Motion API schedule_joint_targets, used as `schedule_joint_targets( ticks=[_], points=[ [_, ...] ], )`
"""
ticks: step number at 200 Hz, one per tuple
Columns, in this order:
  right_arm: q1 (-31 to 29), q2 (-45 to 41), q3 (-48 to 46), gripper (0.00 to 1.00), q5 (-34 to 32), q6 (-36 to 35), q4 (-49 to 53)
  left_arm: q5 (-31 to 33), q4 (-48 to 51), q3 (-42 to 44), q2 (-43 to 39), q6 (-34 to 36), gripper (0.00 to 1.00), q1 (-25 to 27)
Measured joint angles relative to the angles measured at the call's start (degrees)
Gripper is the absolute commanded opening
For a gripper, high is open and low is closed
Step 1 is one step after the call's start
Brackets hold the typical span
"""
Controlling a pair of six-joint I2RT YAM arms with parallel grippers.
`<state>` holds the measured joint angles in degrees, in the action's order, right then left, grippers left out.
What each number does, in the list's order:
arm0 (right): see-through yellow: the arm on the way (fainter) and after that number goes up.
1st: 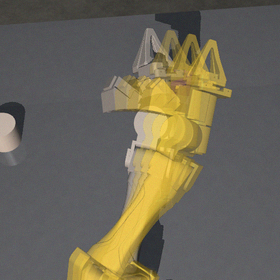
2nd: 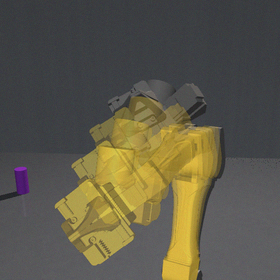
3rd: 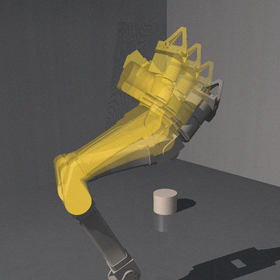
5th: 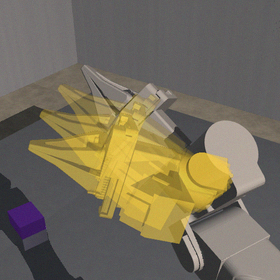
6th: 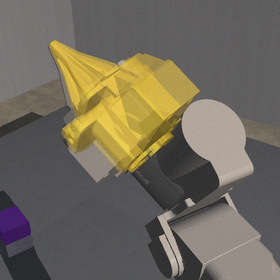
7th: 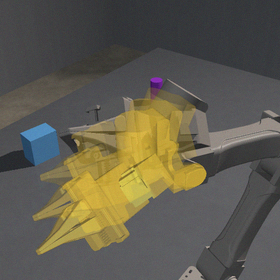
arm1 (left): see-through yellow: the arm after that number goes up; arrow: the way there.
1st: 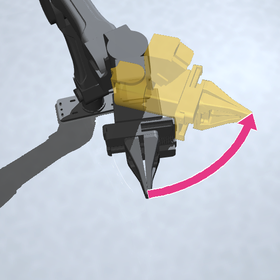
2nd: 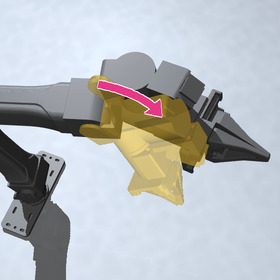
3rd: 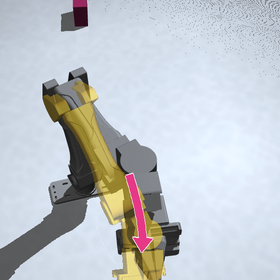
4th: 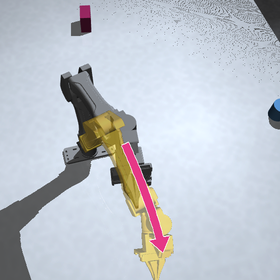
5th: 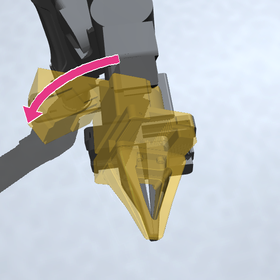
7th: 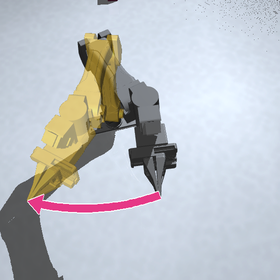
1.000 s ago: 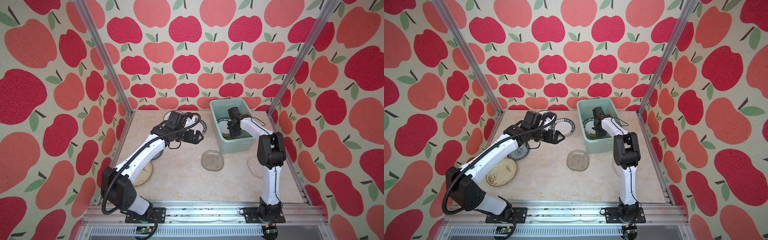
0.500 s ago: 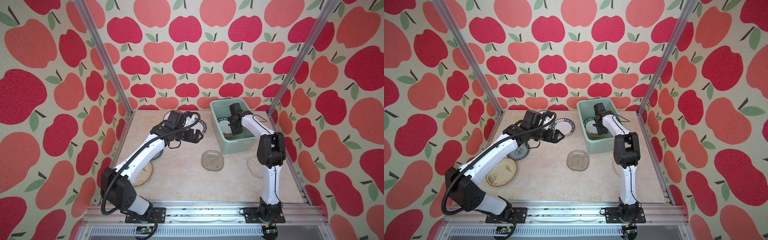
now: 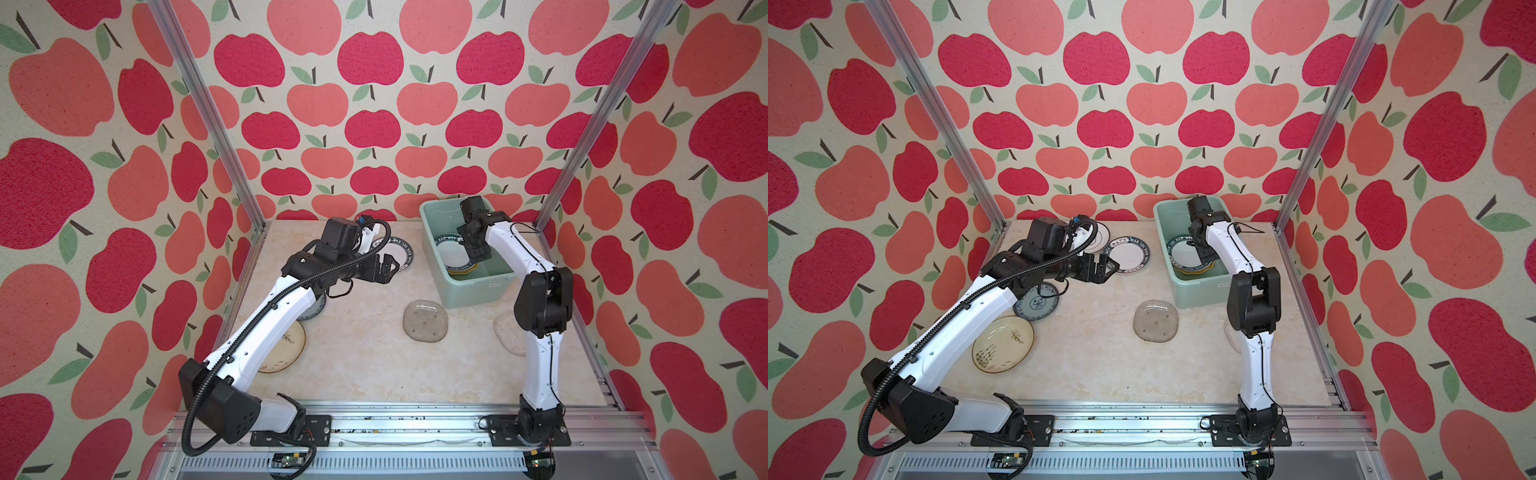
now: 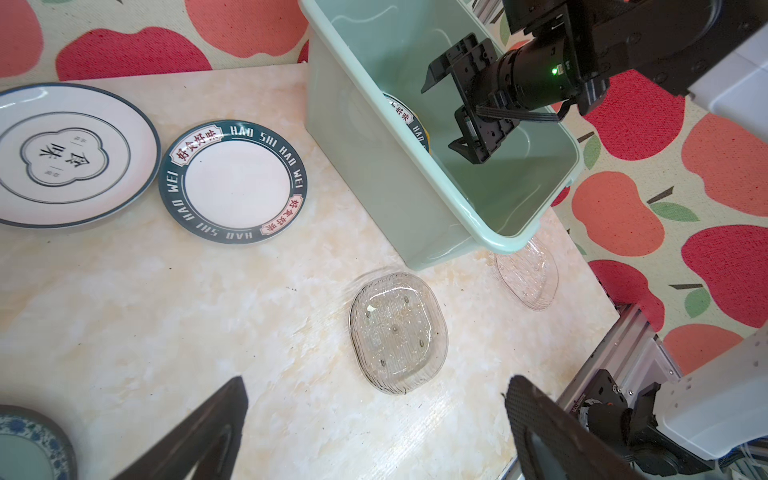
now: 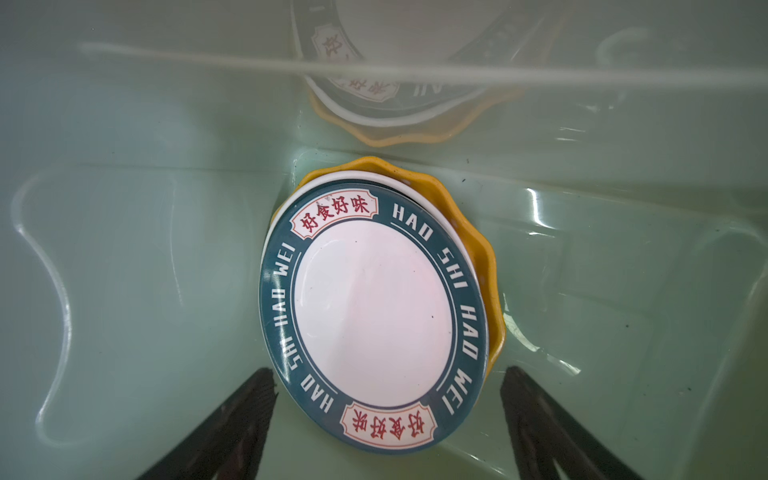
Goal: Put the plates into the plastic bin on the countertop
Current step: 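Lift the right gripper out of the bin while the left moves to the next plate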
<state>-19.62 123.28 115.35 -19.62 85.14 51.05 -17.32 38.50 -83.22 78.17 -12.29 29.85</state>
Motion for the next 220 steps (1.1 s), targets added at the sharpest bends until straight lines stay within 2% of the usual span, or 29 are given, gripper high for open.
schedule_joint_targets(
  ticks=[25, 49, 79, 124, 150, 182, 220],
  points=[
    [-1.5, -3.2, -0.4, 0.87, -1.2, -1.7, 1.6, 0.6, 1.6, -0.1, -4.7, 1.8, 0.99, -0.4],
    [-3.2, -10.2, -3.7, 0.85, -2.3, -4.6, 1.8, 0.9, 2.3, -0.1, -10.3, 2.9, 0.96, -1.7],
    [-5.0, -20.4, -9.2, 0.83, -2.8, -11.2, 0.2, 0.4, 2.0, 1.4, -17.6, -0.9, 0.94, -6.1],
    [-7.0, -35.3, -22.7, 0.77, 0.9, -27.0, -9.8, -3.3, 0.0, 9.0, -24.5, -13.7, 0.94, -13.7],
    [-9.9, -40.5, -26.0, 0.76, 3.1, -36.9, -14.2, -6.7, -1.1, 13.0, -25.6, -20.8, 0.94, -16.8],
    [-15.9, -43.7, -26.4, 0.76, 6.0, -49.4, -19.1, -10.6, -2.4, 17.4, -25.6, -28.1, 0.93, -19.6],
    [-24.1, -43.2, -26.1, 0.76, 7.8, -66.2, -22.3, -13.9, -5.4, 23.1, -24.9, -36.0, 0.92, -21.6]
  ],
)
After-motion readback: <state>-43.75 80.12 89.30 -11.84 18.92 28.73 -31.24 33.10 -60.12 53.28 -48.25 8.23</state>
